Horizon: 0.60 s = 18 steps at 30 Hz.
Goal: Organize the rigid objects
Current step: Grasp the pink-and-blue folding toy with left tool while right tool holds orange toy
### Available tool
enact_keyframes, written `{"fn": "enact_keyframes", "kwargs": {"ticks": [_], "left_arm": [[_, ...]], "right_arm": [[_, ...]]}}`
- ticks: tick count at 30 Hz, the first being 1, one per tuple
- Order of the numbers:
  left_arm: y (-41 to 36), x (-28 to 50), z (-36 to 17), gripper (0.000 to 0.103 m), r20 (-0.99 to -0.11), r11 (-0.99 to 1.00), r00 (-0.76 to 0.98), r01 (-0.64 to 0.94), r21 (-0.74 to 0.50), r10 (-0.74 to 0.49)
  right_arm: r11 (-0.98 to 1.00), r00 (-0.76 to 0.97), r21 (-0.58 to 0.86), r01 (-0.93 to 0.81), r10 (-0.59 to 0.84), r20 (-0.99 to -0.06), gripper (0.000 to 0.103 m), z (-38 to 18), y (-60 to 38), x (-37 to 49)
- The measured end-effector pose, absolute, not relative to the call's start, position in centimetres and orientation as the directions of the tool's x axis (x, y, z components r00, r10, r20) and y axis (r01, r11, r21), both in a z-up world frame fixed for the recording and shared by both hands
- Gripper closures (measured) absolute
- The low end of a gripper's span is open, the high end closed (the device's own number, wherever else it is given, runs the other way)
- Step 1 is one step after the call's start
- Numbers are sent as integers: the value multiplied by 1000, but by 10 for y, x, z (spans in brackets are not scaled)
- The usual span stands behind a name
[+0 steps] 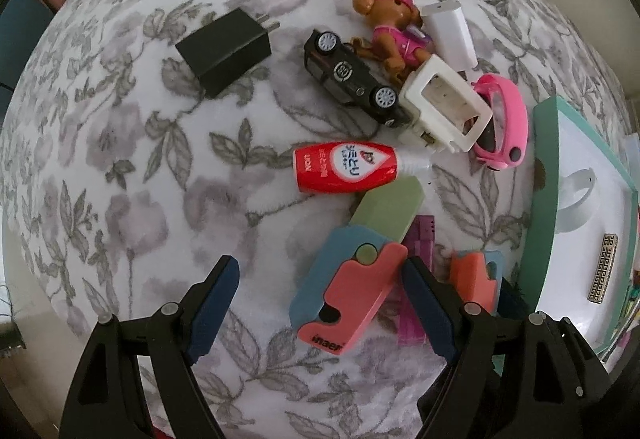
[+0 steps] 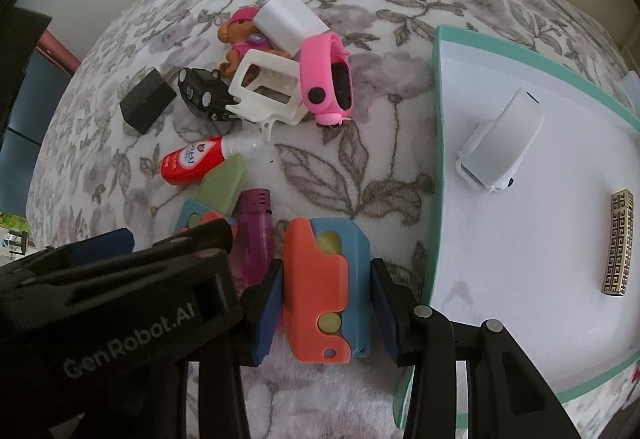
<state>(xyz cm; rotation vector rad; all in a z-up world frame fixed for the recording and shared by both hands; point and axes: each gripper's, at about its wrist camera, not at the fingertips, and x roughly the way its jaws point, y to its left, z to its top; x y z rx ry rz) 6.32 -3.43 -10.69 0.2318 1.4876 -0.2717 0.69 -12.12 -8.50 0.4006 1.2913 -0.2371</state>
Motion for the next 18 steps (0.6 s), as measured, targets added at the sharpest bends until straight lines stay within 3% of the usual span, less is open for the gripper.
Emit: {"fn": "enact_keyframes", "kwargs": {"ticks": [14, 18], "left_arm": [[-13, 63, -112, 24, -996, 942, 87, 336, 22, -8], [-16, 59, -124, 37, -998, 931, 64, 365, 25, 2]], "right_arm": [[907, 263, 160, 390, 56, -963, 58, -85, -122, 7], [912, 254, 150, 382, 52, -966, 58, -85, -119, 6]]}}
